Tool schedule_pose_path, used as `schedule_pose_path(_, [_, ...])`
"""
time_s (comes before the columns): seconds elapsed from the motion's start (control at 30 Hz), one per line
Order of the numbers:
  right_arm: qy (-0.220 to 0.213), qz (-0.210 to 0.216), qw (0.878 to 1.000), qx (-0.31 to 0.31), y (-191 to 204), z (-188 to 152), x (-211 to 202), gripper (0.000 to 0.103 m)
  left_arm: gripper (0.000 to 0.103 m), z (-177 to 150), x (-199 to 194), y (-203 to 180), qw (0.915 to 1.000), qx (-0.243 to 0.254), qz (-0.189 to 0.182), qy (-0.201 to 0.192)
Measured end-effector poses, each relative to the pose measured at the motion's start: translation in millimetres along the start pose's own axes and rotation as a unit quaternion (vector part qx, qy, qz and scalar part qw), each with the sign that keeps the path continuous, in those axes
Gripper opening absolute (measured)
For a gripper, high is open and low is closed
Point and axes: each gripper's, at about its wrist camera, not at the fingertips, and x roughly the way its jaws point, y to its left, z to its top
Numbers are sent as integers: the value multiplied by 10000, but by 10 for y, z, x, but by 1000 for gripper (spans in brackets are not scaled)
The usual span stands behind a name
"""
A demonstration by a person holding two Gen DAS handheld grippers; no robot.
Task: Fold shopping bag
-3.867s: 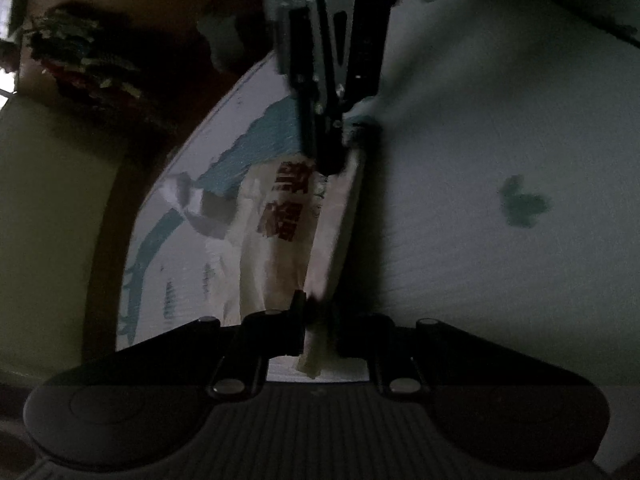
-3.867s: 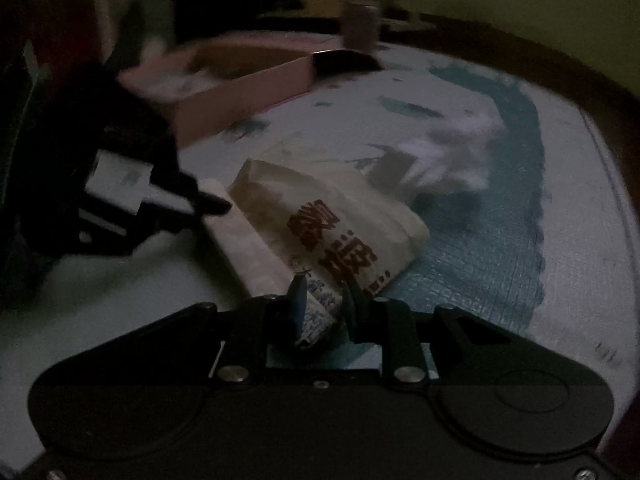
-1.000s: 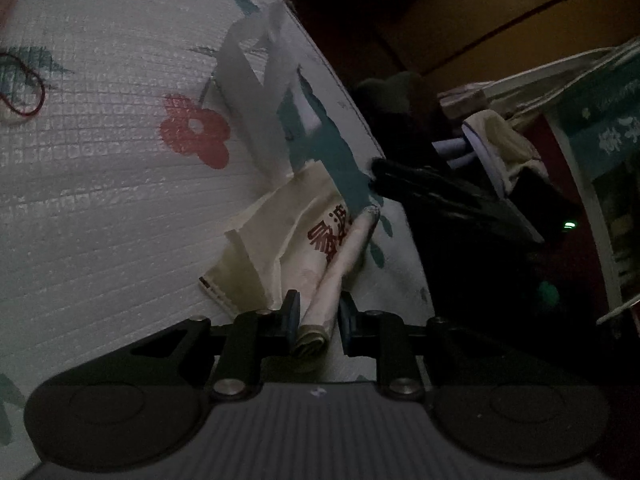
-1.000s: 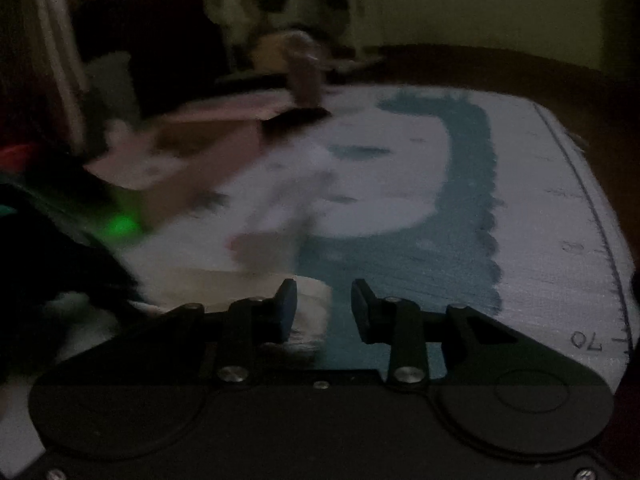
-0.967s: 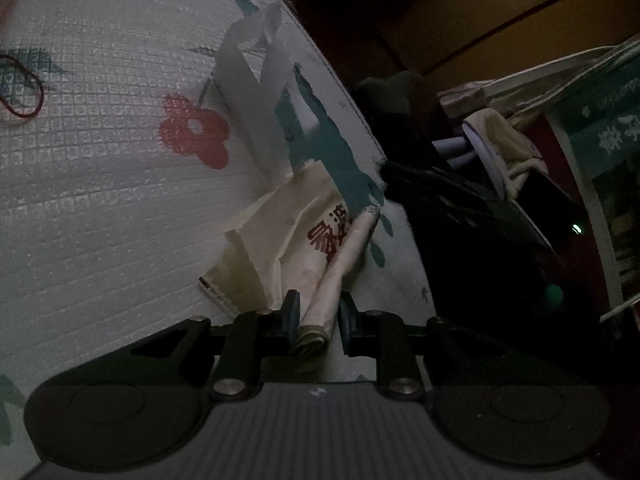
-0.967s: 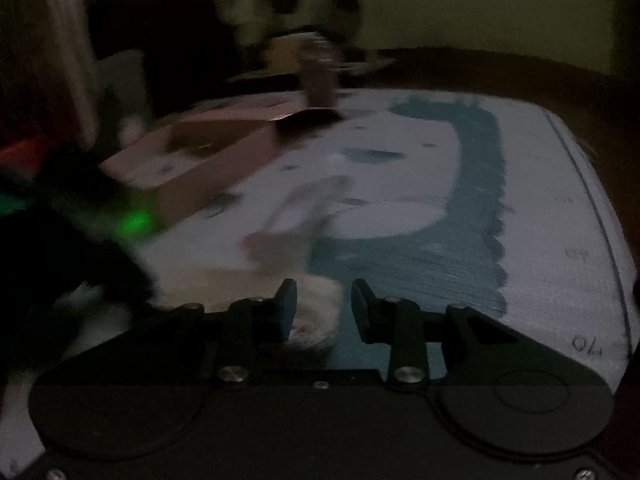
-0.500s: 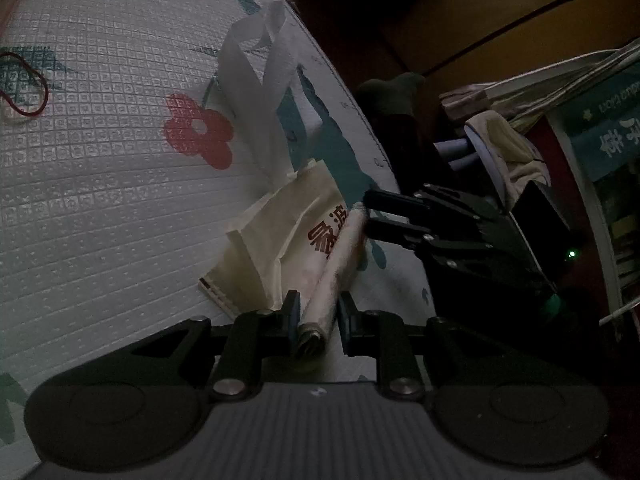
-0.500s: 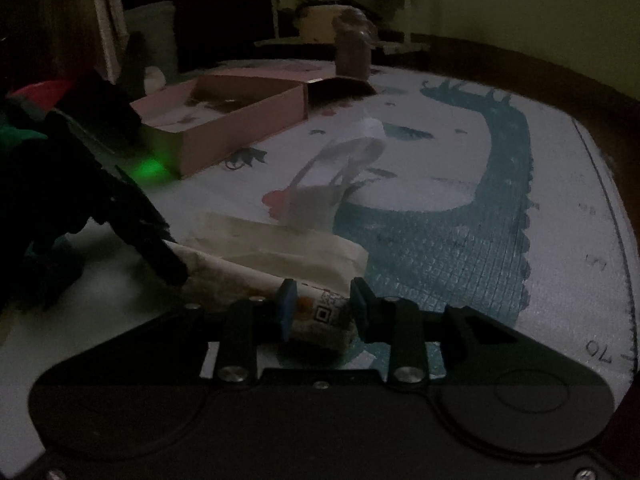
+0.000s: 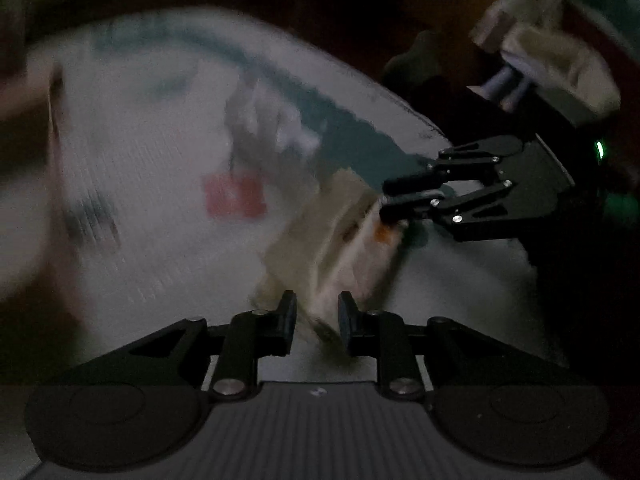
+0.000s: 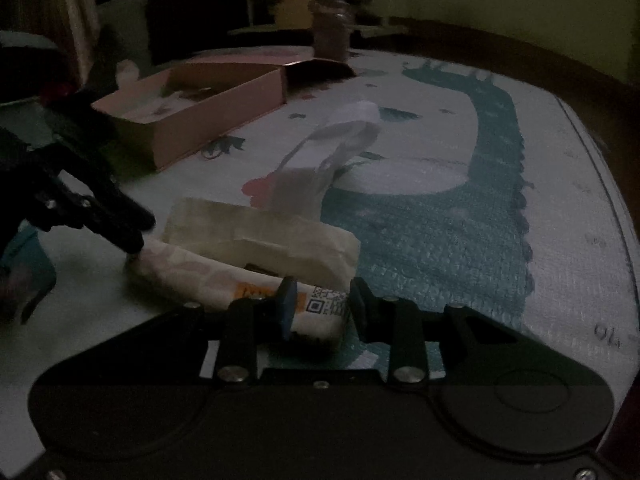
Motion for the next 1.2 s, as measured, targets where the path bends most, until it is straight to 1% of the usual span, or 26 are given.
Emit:
schedule_pose_path(0.07, [35,-2,10000,57,16,-6,-6,30,21,20,26,-161,9993,287,50,-248])
schedule_pose_path(0.1, [51,14,9999,98,19,-8,-5,30,21,24,88,-223,9989,385,60,-258])
schedule_pose_path(0.17, [72,7,9999,146,22,-13,-1,30,21,14,296,-309,9981,590,157,19])
schedule_pose_path(0.2, [88,-4,9997,219,19,-20,-1,30,21,-12,391,-315,9980,581,212,131])
schedule_pose_path(0.23, [97,-7,9995,303,10,-23,-2,30,21,-21,407,-240,9993,353,93,48])
schedule_pose_path(0.27, [104,3,9993,348,5,-26,-6,30,25,-27,418,-172,9999,150,-14,-12])
schedule_pose_path(0.37, [158,118,9986,499,3,-41,-27,30,25,-18,405,-51,9996,-178,-195,37])
schedule_pose_path(0.47, [208,154,9984,505,54,-49,-45,30,25,-13,375,-130,9998,96,-58,155])
schedule_pose_path(0.57, [249,76,9983,522,121,-53,-66,30,26,-27,363,-186,9989,416,96,187])
schedule_pose_path(0.67, [264,10,9983,512,154,-56,-79,30,27,-73,338,-162,9984,545,93,156])
schedule_pose_path(0.7, [247,-28,9983,527,167,-64,-81,30,27,-108,306,-148,9984,530,89,152])
schedule_pose_path(0.77, [227,-71,9982,550,181,-68,-81,30,27,-49,278,-150,9992,367,124,106])
schedule_pose_path(0.8, [217,-84,9981,576,187,-72,-79,30,27,-18,238,-172,9994,321,119,-38])
schedule_pose_path(0.83, [206,-97,9979,601,193,-75,-77,30,27,33,186,-213,9993,215,56,-307])
schedule_pose_path(0.87, [195,-109,9978,627,200,-78,-75,30,27,44,225,-258,9991,265,81,-323])
schedule_pose_path(0.93, [174,-135,9975,679,212,-84,-72,30,26,32,336,-318,9990,343,66,-266])
schedule_pose_path(1.0, [152,-161,9971,730,225,-91,-68,30,25,1,446,-347,9992,331,-67,-219])
schedule_pose_path(1.07, [139,-190,9969,746,235,-96,-63,29,25,-3,511,-406,9987,491,11,-136])
schedule_pose_path(1.1, [139,-200,9972,707,231,-98,-61,27,25,-11,524,-440,9980,620,96,-83])
schedule_pose_path(1.2, [102,-178,9975,669,206,-113,-58,27,25,-103,450,-341,9989,455,52,-90])
